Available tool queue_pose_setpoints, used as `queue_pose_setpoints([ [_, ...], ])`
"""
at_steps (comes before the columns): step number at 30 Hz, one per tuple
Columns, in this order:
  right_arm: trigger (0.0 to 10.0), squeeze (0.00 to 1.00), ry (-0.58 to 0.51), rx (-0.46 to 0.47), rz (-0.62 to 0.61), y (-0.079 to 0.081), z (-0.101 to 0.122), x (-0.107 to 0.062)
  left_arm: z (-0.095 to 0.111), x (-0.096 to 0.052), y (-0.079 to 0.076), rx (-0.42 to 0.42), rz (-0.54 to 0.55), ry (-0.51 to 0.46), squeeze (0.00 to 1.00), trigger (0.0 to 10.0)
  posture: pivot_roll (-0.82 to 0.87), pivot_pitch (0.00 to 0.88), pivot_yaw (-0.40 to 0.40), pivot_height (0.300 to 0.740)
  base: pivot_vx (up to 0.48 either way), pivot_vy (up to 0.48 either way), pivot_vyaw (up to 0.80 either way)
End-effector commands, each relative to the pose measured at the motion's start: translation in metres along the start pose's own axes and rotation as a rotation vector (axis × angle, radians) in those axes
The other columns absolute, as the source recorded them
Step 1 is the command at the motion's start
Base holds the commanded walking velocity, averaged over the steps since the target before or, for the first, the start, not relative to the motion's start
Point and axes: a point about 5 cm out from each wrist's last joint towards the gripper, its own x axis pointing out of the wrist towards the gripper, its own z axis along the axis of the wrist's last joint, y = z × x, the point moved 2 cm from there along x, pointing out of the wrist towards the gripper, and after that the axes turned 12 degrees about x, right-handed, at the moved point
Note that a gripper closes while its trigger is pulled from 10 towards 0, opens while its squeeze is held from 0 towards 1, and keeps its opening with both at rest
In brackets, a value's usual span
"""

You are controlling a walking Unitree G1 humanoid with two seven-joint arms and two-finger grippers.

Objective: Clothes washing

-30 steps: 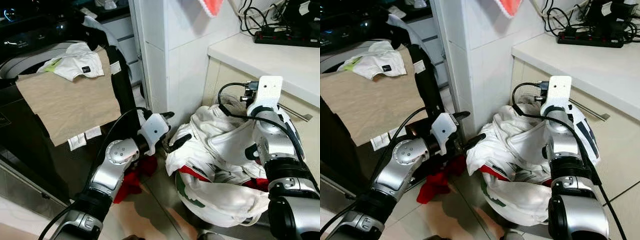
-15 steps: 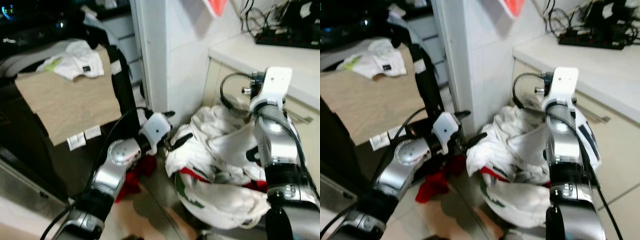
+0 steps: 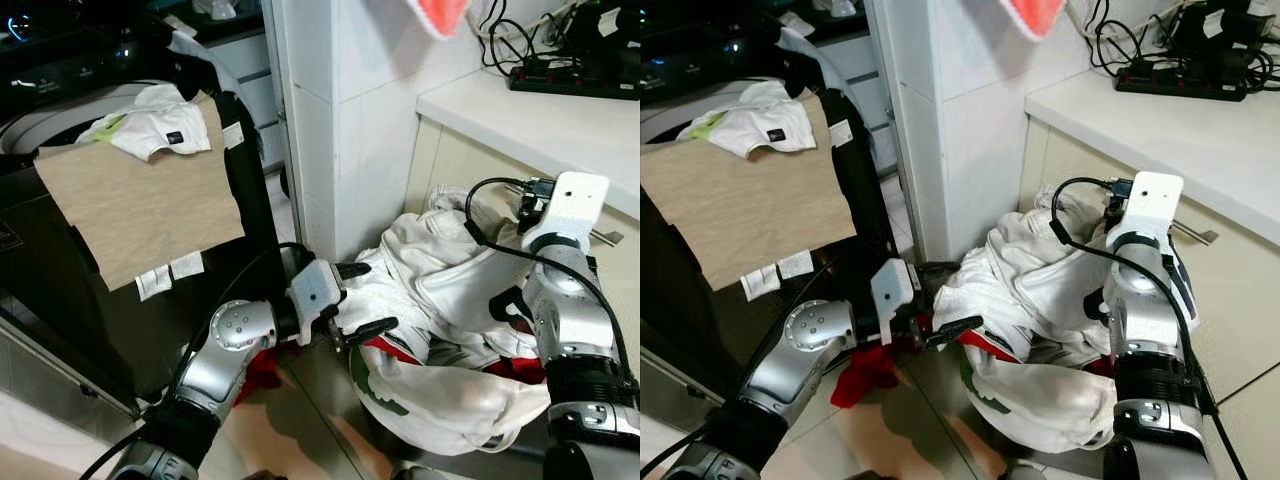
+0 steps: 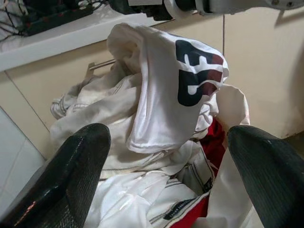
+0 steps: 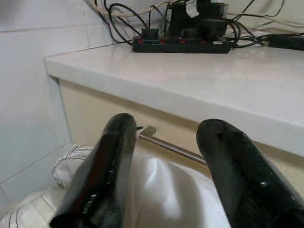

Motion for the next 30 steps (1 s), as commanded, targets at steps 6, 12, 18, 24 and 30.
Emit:
queue_pose_setpoints([
  [6, 10.0, 1.0, 0.034, -0.013, 0.022, 0.007, -0.008, -0.007, 0.01, 0.011, 0.004, 0.009, -0.008, -0.036, 0.0, 10.0, -0.17, 0.0, 0.08, 0.74, 0.0, 0.0, -0.32],
  [12, 10.0, 1.0, 0.066, -0.031, 0.054, 0.012, -0.013, -0.005, 0.01, 0.012, 0.007, 0.015, 0.007, -0.035, 0.0, 10.0, -0.17, 0.0, 0.079, 0.74, 0.0, 0.0, -0.13],
  [18, 10.0, 1.0, 0.091, -0.019, 0.06, 0.015, -0.016, 0.003, 0.011, 0.013, 0.012, 0.01, 0.04, -0.033, 0.0, 10.0, -0.16, 0.0, 0.076, 0.74, 0.0, 0.0, 0.0],
  [24, 10.0, 1.0, 0.139, -0.004, 0.141, 0.032, -0.024, 0.013, 0.011, 0.013, 0.019, 0.005, 0.112, -0.022, 0.0, 10.0, -0.16, 0.0, 0.082, 0.74, 0.0, 0.0, 0.0],
  [30, 10.0, 1.0, 0.158, -0.015, 0.143, 0.033, -0.025, 0.021, -0.002, 0.001, 0.026, -0.011, 0.196, 0.045, 0.0, 10.0, -0.14, 0.0, 0.076, 0.74, 0.0, 0.0, 0.0],
])
